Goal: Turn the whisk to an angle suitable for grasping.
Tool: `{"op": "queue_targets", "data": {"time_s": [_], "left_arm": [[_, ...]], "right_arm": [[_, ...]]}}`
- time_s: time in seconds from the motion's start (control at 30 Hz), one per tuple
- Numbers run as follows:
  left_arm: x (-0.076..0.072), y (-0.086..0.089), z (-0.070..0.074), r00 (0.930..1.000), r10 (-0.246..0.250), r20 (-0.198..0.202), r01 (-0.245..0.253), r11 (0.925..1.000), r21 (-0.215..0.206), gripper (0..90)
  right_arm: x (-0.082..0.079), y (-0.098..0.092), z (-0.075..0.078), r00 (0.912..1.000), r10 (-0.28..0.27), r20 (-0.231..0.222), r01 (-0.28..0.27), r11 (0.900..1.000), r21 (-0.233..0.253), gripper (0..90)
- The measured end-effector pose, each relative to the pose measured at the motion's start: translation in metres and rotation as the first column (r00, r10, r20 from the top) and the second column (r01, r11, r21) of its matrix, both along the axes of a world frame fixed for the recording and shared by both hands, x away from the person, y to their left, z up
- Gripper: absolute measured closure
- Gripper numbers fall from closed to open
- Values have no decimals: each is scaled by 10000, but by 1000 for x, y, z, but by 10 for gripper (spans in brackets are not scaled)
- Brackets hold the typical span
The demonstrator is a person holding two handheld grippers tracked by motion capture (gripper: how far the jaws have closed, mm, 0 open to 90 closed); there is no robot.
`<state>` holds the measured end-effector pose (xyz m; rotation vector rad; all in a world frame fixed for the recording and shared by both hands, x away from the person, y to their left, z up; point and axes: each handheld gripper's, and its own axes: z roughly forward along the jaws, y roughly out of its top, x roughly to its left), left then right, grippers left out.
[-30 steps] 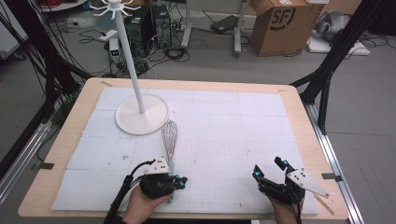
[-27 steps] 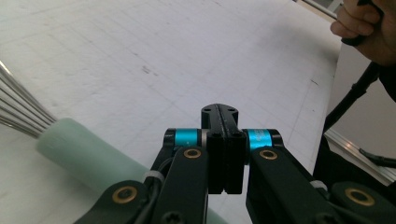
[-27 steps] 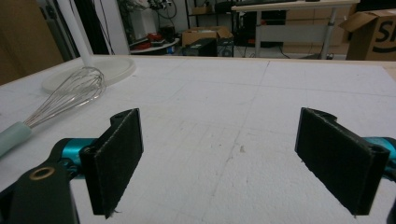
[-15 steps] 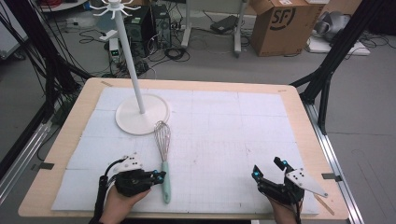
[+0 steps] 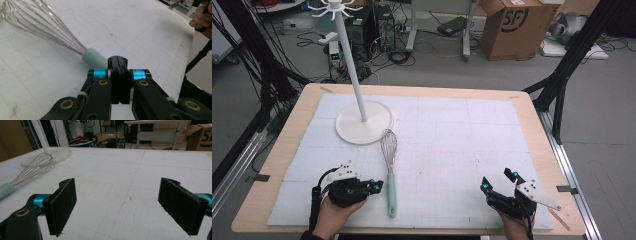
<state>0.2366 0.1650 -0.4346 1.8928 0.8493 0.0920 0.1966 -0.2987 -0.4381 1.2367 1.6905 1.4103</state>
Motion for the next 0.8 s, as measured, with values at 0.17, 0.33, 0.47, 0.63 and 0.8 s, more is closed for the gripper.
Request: {"op": "queue_targets", "data": {"time_s": [0.17,0.33,0.47,0.63,0.8], "left_arm": [[14,-18,3,9996,-266,-32,266,9996,77,898],[12,-32,1,9934,-1143,-83,1144,9933,156,898],[-4,-25,0,9891,-1470,78,1463,9877,554,897],[-7,1,-4,9943,-1065,-61,1065,9943,74,897],[3,-13,-1,9955,-946,-56,942,9941,-531,897]], "right_arm": [[0,0,0,10000,-11,9,11,10000,50,139],[0,-1,1,10000,16,73,-16,10000,23,140],[0,-2,0,9999,13,109,-13,10000,39,140],[0,0,0,10000,71,52,-71,10000,-7,140],[2,2,0,10000,71,-1,-71,9999,-96,140]]}}
